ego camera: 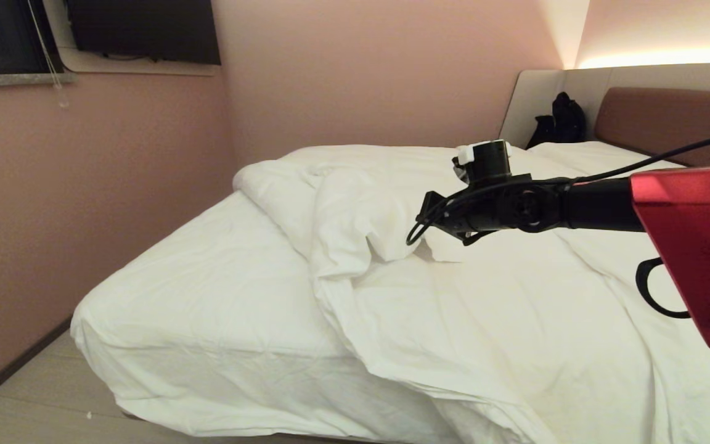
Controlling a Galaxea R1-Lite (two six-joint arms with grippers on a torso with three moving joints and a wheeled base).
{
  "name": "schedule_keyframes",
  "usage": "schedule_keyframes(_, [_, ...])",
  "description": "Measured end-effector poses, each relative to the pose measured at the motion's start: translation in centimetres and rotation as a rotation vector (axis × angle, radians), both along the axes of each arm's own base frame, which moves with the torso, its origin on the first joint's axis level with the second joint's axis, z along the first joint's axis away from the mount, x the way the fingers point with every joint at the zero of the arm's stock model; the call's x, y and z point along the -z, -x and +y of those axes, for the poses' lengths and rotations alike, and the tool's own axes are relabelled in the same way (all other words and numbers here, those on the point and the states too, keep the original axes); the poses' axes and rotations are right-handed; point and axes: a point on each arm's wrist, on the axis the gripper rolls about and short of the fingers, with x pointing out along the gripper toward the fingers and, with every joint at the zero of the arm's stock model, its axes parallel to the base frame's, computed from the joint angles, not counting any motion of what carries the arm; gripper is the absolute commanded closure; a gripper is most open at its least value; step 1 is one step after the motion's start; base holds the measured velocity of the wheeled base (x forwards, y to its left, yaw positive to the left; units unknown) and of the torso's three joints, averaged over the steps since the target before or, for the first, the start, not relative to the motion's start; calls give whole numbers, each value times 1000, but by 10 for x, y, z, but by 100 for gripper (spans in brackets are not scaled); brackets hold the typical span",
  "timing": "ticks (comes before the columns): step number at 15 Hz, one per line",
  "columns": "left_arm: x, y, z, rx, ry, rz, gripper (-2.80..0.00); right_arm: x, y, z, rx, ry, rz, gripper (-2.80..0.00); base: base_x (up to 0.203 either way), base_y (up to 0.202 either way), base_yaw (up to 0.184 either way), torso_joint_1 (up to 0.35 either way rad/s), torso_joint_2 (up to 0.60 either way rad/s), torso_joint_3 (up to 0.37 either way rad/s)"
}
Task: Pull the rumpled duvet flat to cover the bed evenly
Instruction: Flatten the corners of the folded blanket
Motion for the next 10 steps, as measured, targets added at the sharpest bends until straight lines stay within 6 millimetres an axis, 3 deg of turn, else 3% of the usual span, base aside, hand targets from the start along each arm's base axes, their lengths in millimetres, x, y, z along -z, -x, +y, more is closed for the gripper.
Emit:
schedule_keyframes(7, [0,0,0,0,0,0,0,44,-32,-6,21,209,-123,0,0,0,0,0,0,0])
schedule_keyframes(10, [0,0,0,0,0,0,0,51,-38,-5,16,256,-178,0,0,0,0,0,0,0])
